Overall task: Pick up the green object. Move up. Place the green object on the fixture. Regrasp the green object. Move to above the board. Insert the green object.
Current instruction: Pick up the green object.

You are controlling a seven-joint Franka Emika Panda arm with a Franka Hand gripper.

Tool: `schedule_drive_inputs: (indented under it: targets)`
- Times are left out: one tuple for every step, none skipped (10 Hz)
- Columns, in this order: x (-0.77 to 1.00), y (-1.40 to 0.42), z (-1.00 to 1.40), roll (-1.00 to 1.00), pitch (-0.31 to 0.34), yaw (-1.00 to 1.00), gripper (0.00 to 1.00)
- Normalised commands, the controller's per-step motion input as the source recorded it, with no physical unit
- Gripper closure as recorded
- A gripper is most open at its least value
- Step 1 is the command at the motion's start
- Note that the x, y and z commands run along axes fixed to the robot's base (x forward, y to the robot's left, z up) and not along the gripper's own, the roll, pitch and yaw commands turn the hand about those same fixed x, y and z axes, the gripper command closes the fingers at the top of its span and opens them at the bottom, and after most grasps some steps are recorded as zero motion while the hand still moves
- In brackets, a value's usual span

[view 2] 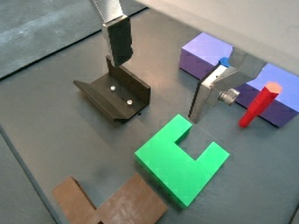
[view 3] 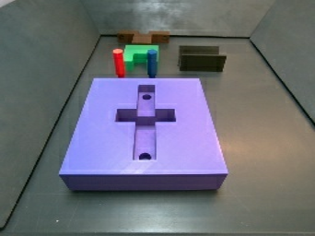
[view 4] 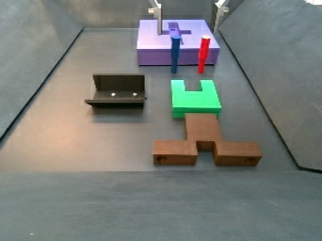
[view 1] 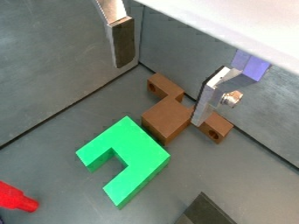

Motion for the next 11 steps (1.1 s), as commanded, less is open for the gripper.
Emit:
schedule_drive_inputs:
  targets:
    - [0.0, -0.03, 0.0, 0.0, 0.0, 0.0, 0.0]
    - [0.03, -0.33, -0.02, 0.03, 0.0, 0.0, 0.0]
    - [0.08, -0.66, -0.23, 0.02, -0.037, 0.0, 0.0]
    - [0.09, -0.71, -0.29, 0.0, -0.13, 0.0, 0.0]
    - [0.06, -0.43, -0.12, -0.12, -0.113, 0.0, 0.0]
    - [0.0, -0.35, -0.25, -0.13, -0.181, 0.0, 0.0]
    - [0.03, -0.14, -0.71, -0.13, -0.17, -0.02, 0.0]
    - [0.03, -0.05, -0.83, -0.1, -0.14, -0.05, 0.0]
    - [0.09, 0.0, -0.89, -0.08, -0.114, -0.07, 0.0]
    - [0.05, 0.0, -0.9, -0.08, -0.121, -0.06, 0.0]
    - [0.11, 0.0, -0.84, -0.12, -0.117, -0.05, 0.0]
